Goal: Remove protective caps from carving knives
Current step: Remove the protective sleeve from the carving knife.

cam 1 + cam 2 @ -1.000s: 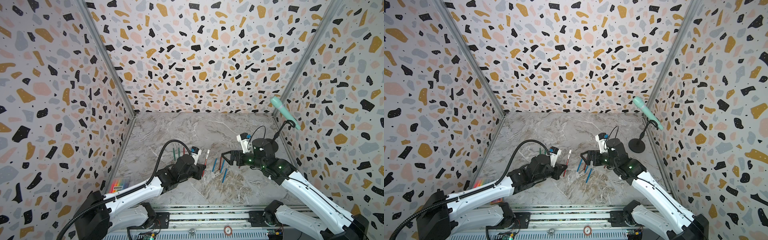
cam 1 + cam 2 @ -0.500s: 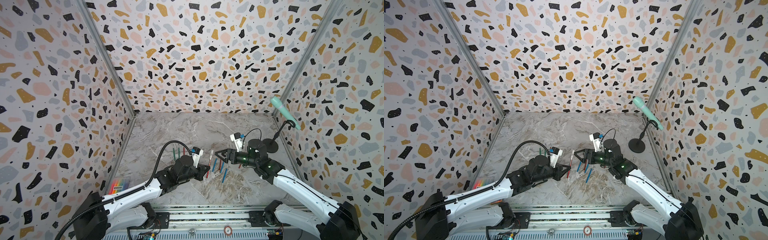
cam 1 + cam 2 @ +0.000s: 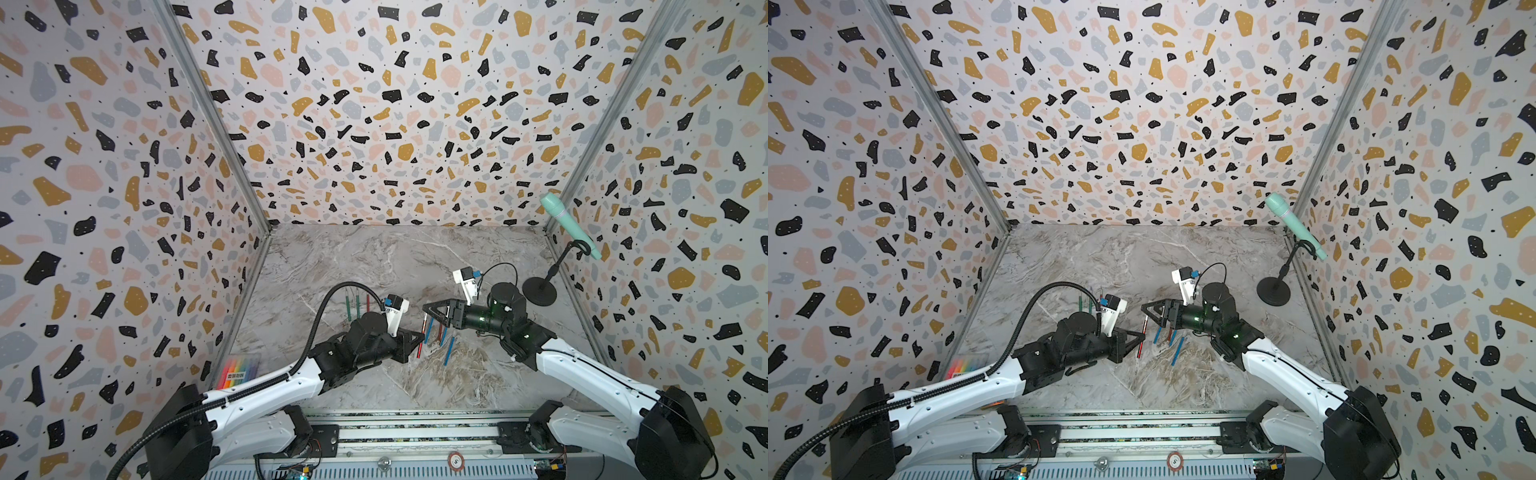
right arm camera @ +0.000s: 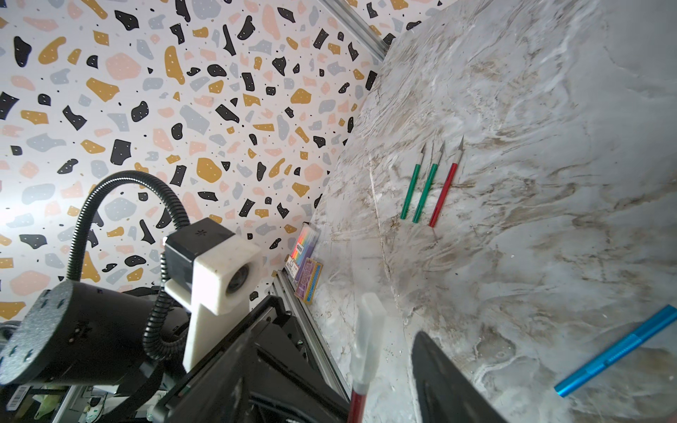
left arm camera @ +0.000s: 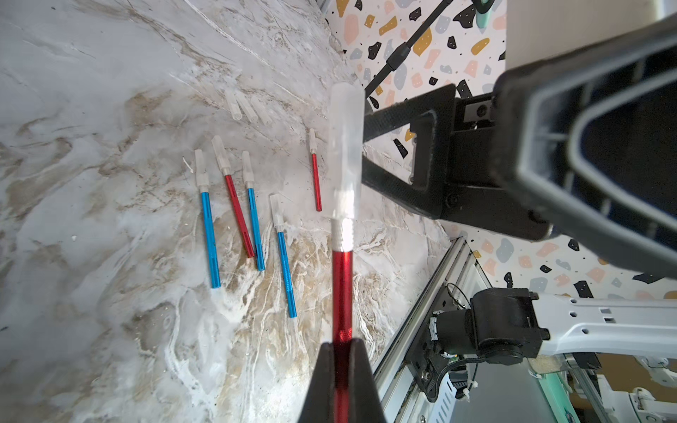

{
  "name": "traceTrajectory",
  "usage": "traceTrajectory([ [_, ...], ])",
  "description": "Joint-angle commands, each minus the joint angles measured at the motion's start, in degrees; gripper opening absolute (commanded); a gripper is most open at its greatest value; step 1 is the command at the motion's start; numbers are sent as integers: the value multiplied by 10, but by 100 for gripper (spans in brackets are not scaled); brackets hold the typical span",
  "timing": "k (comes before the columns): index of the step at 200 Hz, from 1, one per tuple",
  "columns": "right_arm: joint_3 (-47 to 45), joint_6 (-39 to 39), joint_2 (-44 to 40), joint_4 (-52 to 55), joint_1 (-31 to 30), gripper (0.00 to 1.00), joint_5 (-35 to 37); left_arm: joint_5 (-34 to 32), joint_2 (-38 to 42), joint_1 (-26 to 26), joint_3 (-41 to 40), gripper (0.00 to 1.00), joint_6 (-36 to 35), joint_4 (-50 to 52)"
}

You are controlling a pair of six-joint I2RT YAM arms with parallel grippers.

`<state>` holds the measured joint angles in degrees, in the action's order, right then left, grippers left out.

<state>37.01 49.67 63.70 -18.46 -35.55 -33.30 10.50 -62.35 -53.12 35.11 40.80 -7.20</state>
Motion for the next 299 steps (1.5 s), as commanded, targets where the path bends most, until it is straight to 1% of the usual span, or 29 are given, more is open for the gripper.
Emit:
traceTrajectory([
  [1, -4, 9, -3, -36, -4, 68, -8, 8, 10, -4, 0, 0, 2, -25],
  [72, -18, 27, 5, -81, -4, 56, -22, 9, 11, -5, 0, 0, 5, -29],
  [106, -21, 33, 10, -94, -5, 55, -30, 9, 9, -5, 1, 0, 6, -33],
  [181, -32, 41, 13, -108, -5, 44, -33, 8, 8, -6, 5, 0, 2, -26],
  [261, -36, 54, 10, -123, -6, 36, -39, 11, 7, -6, 5, 0, 5, -35],
  [271, -36, 54, 10, -123, -5, 32, -39, 11, 7, -7, 4, 0, 6, -34],
  [299, -39, 54, 11, -123, -5, 29, -39, 12, 10, -6, 3, 0, 6, -33],
])
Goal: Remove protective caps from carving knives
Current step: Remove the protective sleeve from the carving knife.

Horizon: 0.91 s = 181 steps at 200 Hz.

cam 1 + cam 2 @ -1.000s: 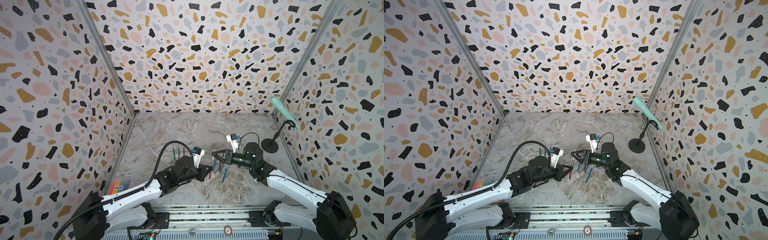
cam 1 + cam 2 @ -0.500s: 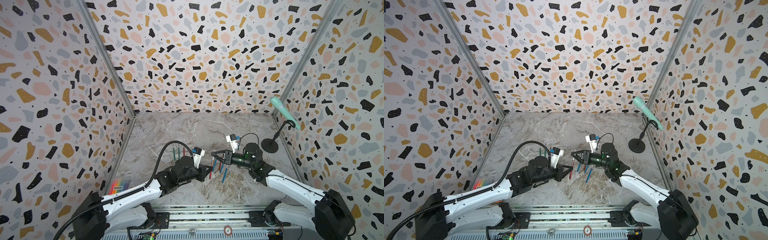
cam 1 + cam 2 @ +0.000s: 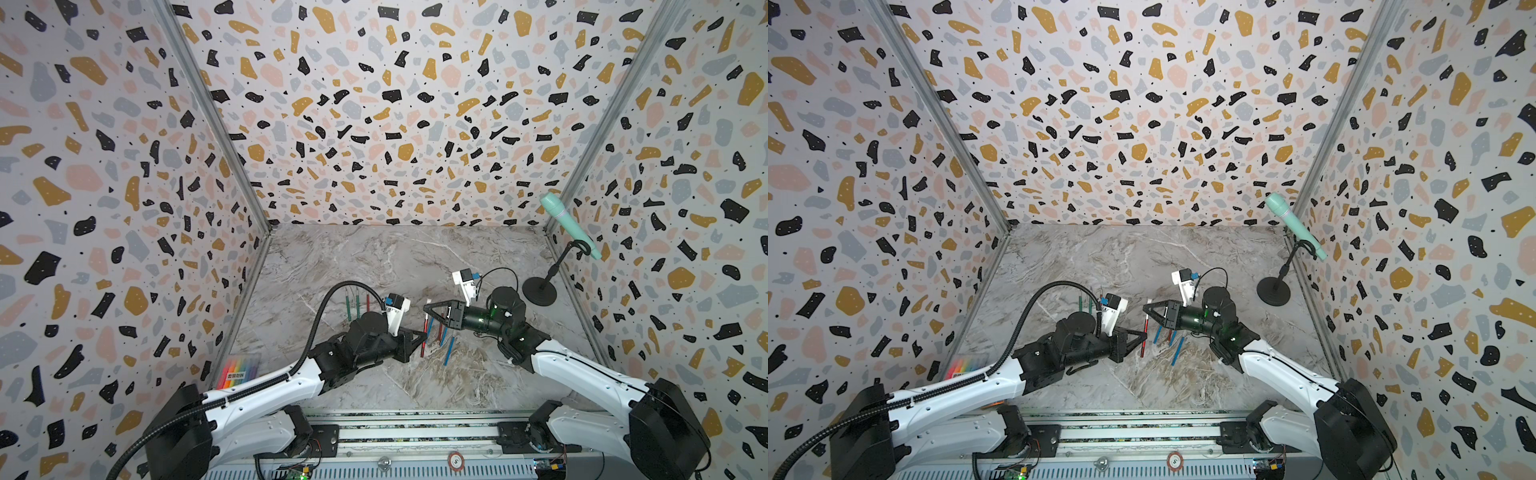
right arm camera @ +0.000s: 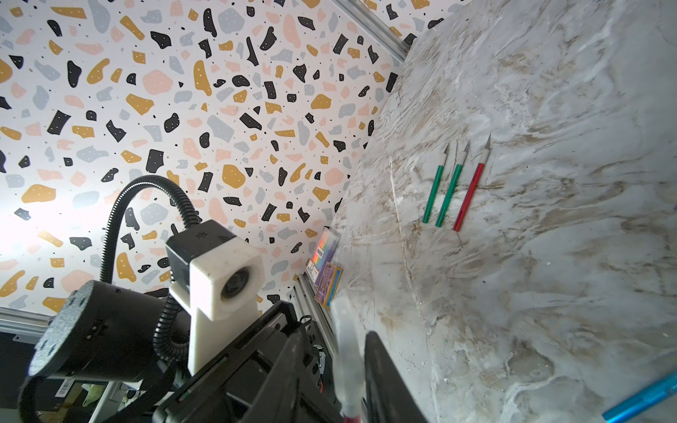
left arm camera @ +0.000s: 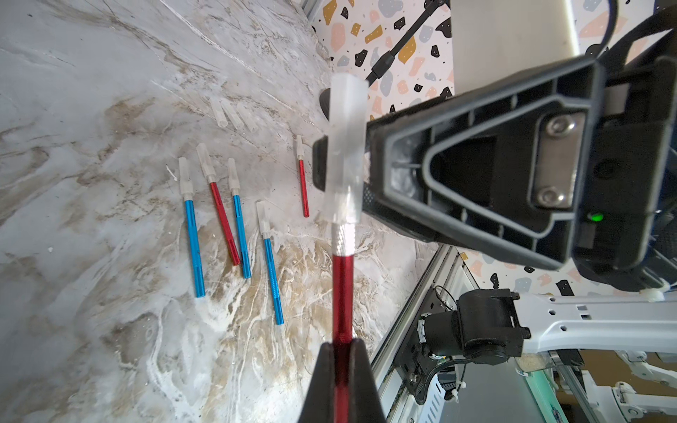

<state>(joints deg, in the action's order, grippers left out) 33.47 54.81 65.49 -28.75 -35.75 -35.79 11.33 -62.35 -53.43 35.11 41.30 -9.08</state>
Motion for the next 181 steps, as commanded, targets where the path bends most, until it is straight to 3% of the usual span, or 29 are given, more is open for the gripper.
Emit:
traceTrajectory([
  [1, -3, 2, -6, -20, -3, 28, -13, 4, 10, -3, 2, 0, 0, -14],
  [21, -4, 2, -9, -16, -3, 26, -11, 1, 12, -3, 3, 0, 0, -10],
  [97, -2, -2, -5, -1, -3, 0, -6, -2, 11, -3, 7, 0, -2, -8],
  [181, 18, -21, -16, 28, 12, 0, 7, -9, -10, -10, 3, 0, -3, 3],
])
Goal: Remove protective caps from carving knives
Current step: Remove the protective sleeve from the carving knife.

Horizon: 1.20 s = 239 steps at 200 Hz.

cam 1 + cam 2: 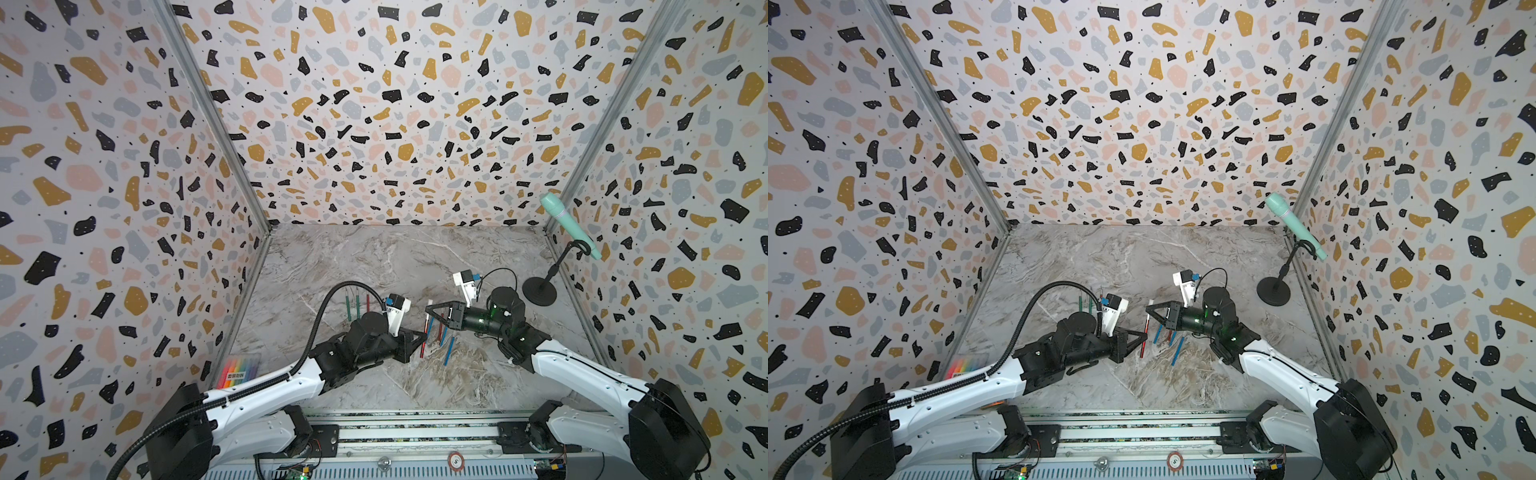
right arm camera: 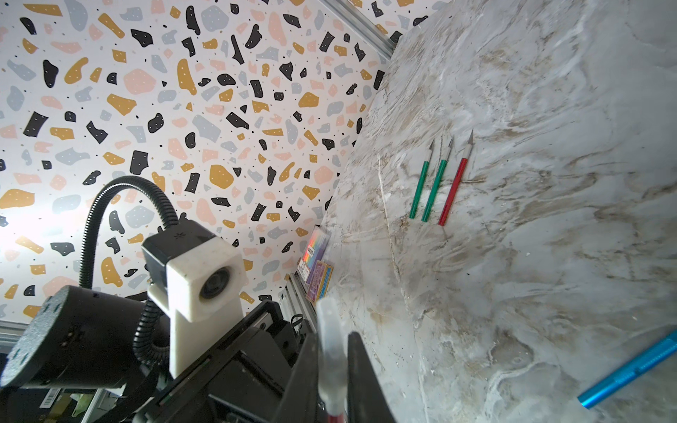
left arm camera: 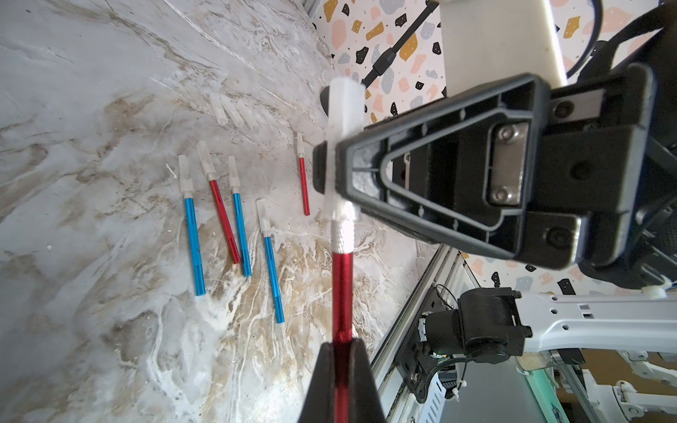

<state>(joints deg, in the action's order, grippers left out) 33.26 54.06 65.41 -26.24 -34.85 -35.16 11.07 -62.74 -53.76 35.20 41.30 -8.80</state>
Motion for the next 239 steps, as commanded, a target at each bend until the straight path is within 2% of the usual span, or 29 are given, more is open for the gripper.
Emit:
traceTrajectory([
  [1, 20, -13, -15, 3, 4, 0, 1, -7, -6, -6, 2, 0, -3, 1],
  [124, 1, 15, -10, -68, 51, 0, -1, -12, -49, -44, -10, 0, 2, -10],
  [239, 7, 1, 22, -72, 83, 0, 1, -5, -78, -59, -13, 0, 4, -13],
])
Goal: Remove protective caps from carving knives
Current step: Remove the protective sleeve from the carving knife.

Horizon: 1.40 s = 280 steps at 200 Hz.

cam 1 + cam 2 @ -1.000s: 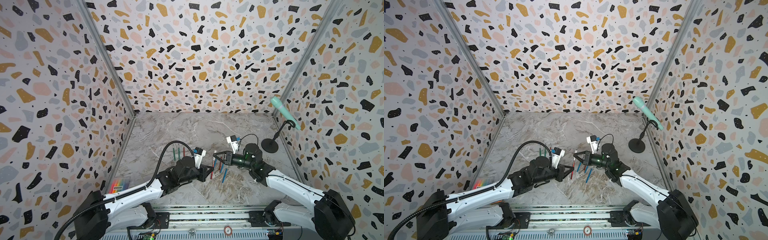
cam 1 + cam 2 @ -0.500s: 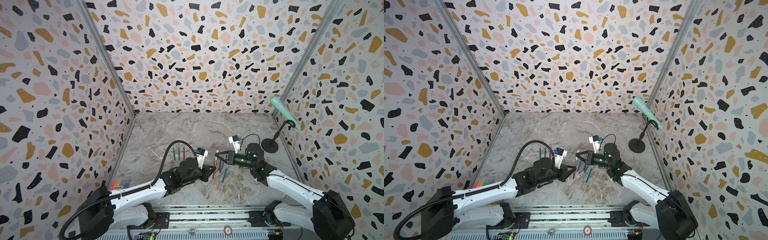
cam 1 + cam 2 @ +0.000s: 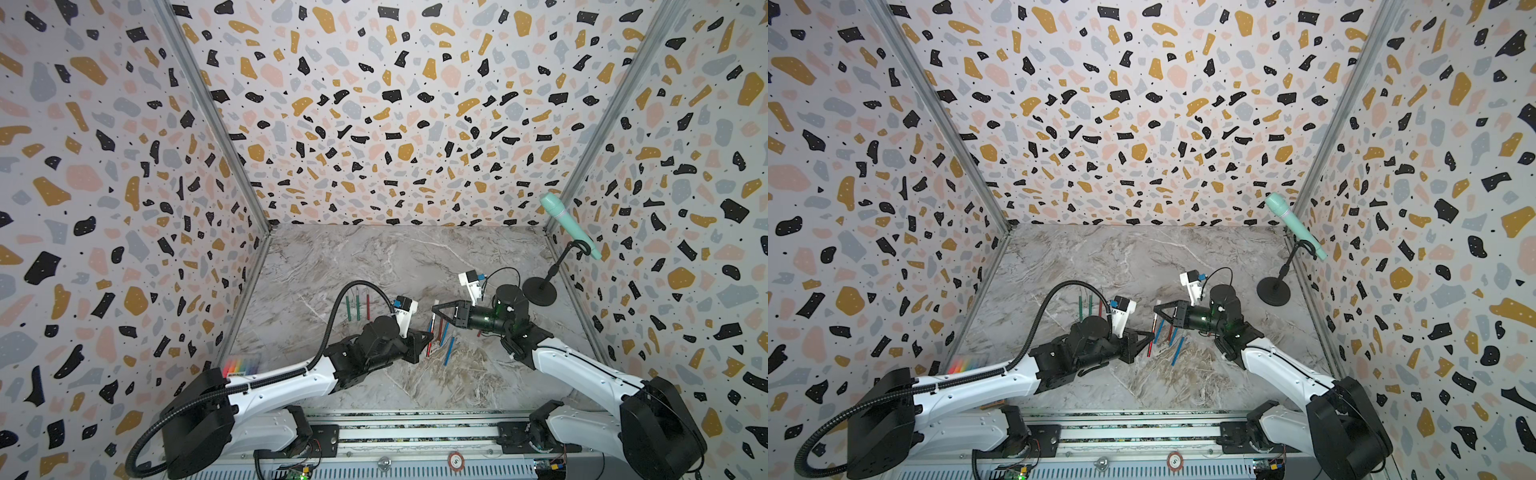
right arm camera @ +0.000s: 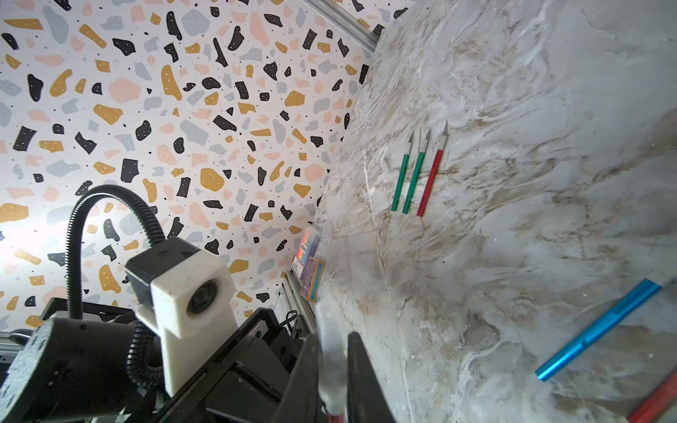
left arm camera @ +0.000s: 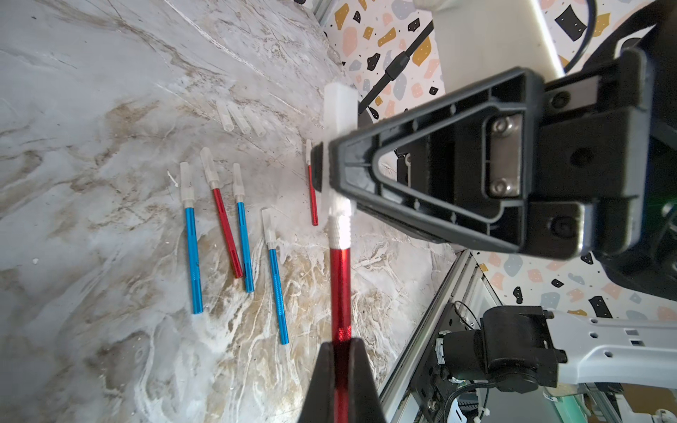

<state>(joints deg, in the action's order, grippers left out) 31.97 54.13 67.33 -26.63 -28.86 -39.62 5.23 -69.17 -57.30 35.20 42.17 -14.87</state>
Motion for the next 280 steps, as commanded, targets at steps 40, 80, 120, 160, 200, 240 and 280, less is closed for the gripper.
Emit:
traceTrajectory([
  [40, 33, -8, 27, -71, 30, 0, 47, 55, -30, -32, -8, 0, -3, 48],
  [80, 42, -10, 57, -83, 32, 0, 58, 53, -47, -38, -8, 0, -1, 47],
  [120, 56, -12, 89, -93, 38, 0, 57, 52, -61, -40, -13, 0, 0, 48],
  [160, 69, -16, 100, -93, 43, 0, 60, 51, -72, -43, -22, 0, 4, 43],
  [200, 69, -25, 91, -76, 62, 0, 56, 27, -58, -43, -10, 0, -8, 71],
  [240, 64, -34, 56, -22, 112, 0, 42, -11, -44, -43, 14, 0, -31, 124],
  [280, 60, -65, 15, 49, 136, 0, 45, -68, -36, -42, 36, 0, -27, 158],
])
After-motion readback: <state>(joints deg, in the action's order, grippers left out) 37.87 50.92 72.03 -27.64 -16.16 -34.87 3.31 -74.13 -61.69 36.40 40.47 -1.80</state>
